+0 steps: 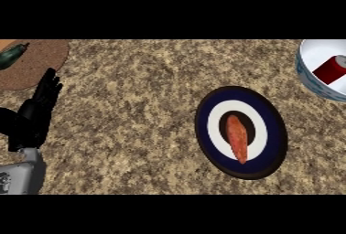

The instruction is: Pick the can from the plate and place it in the bowl

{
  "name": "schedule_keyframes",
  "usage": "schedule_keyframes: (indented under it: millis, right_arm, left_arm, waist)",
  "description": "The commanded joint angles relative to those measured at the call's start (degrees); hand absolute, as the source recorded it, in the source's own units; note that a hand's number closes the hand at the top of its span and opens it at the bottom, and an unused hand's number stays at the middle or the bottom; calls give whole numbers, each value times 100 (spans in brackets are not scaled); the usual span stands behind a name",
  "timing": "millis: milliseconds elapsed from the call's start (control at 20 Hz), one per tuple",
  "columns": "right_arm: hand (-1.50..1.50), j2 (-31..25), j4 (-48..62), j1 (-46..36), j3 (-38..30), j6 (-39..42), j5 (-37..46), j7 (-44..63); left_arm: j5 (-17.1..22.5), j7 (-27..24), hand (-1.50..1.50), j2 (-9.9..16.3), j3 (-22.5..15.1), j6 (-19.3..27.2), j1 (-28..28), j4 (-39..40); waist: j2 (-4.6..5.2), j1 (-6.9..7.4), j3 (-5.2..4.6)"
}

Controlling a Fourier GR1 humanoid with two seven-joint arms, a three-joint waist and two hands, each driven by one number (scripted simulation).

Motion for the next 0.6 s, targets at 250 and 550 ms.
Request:
schedule_keyframes:
  millis: [250,550]
  right_arm:
    - [-150,-578,228,1267,-570,1758,-848,-639]
    - [-150,-577,-23,1649,-618,2166,-1340,-831]
  left_arm:
    - [38,54,0,89,43,-125,17,-13]
    - [-49,2,0,2,-15,-97,381,-323]
  waist:
    - [-14,-36,2]
    - [-49,-36,-12]
